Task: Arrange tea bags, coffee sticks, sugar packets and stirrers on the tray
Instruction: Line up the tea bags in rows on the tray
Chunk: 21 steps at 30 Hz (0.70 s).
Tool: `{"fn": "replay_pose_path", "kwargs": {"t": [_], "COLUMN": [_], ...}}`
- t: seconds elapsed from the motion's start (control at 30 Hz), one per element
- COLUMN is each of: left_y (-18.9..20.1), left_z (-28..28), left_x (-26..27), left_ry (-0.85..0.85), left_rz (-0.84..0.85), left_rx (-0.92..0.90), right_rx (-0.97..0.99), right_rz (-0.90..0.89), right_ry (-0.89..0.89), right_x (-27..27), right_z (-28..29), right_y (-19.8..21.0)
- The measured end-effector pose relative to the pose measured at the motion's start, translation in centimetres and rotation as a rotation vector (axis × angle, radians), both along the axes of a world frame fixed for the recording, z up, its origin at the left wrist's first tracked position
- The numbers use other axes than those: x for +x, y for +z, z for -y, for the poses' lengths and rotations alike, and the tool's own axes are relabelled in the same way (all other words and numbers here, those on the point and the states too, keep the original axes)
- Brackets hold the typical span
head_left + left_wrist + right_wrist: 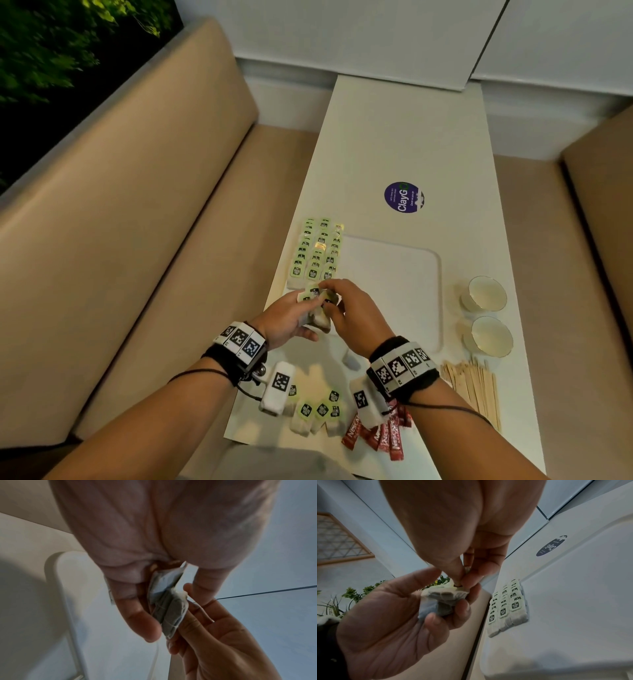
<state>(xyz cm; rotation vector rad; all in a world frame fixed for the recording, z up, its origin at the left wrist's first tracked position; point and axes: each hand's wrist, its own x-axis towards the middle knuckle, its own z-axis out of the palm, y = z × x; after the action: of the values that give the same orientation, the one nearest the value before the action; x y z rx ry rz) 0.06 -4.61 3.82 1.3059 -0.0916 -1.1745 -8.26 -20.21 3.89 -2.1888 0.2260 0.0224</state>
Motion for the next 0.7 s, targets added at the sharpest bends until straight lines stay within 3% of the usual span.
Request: {"fn": "replay_pose_path", "kwargs": {"t": [0.43, 0.7], "left_y": [-1.8, -2.9], "left_z": [-1.6, -3.1], "left_x": [2.6, 4.3], "left_ry": [0.162, 0.150], "left_rz": [0.189, 0.304], "left_rx": [0.130, 0.222], "right_rx": [0.038, 0.077], "right_rz": [-0.022, 0.000], "right_ry": [-0.046, -0.079], "right_x": [1.9, 3.5], "right_z": [-0.8, -2.1], "right_y": [-1.9, -2.3]}}
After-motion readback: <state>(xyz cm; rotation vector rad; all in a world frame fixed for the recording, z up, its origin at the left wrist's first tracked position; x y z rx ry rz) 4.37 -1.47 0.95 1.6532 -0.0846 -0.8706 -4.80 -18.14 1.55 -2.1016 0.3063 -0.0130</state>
